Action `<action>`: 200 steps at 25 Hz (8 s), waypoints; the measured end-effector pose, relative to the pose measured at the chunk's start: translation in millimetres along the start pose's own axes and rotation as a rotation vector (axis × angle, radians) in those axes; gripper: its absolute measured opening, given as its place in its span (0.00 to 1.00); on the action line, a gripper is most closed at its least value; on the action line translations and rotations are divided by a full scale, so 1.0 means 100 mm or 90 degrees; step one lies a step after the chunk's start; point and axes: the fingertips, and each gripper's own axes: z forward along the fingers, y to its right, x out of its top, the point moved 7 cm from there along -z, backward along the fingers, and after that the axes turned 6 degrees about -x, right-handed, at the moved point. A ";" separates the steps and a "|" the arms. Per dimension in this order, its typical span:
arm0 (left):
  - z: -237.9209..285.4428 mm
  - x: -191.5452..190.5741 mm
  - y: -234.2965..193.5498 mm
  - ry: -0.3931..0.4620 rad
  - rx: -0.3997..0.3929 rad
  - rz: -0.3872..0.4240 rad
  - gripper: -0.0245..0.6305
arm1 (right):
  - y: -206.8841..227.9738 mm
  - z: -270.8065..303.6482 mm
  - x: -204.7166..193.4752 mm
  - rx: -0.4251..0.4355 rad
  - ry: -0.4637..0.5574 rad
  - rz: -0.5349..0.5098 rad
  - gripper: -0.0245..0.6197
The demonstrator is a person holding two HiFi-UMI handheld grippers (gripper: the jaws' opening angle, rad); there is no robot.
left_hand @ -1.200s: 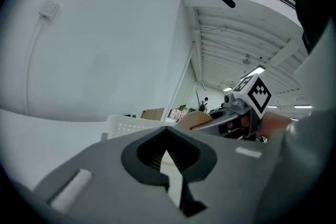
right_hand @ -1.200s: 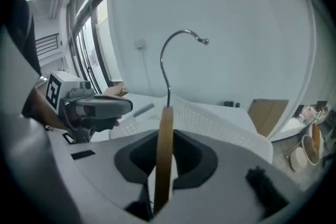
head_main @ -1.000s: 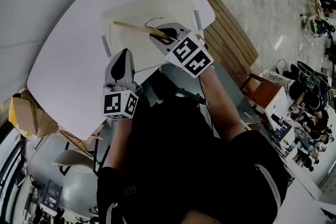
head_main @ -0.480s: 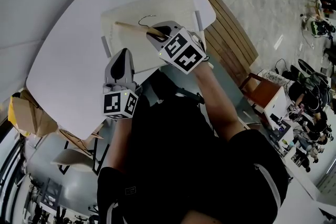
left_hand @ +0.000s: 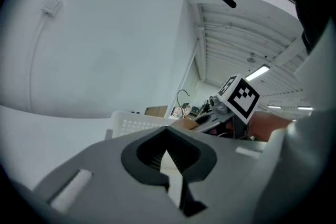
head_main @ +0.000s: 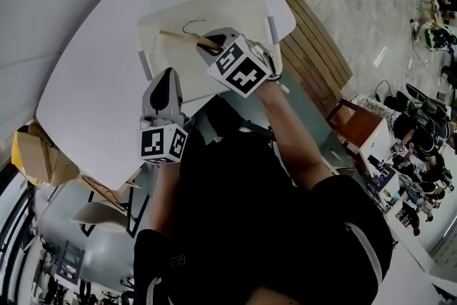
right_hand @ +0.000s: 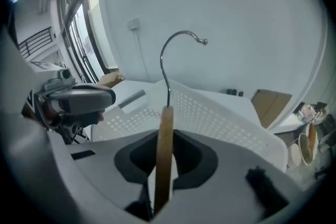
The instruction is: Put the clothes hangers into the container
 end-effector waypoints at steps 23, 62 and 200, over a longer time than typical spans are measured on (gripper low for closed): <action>0.02 -0.04 -0.01 -0.006 0.011 -0.007 0.04 | 0.03 0.24 0.01 0.018 -0.035 0.000 0.13; 0.12 -0.01 -0.05 -0.012 -0.012 -0.007 0.04 | 0.17 0.23 0.06 -0.018 -0.033 0.019 0.18; -0.65 0.18 0.48 0.053 -0.107 0.020 0.04 | -0.06 -1.12 -0.45 -0.213 0.035 0.175 0.07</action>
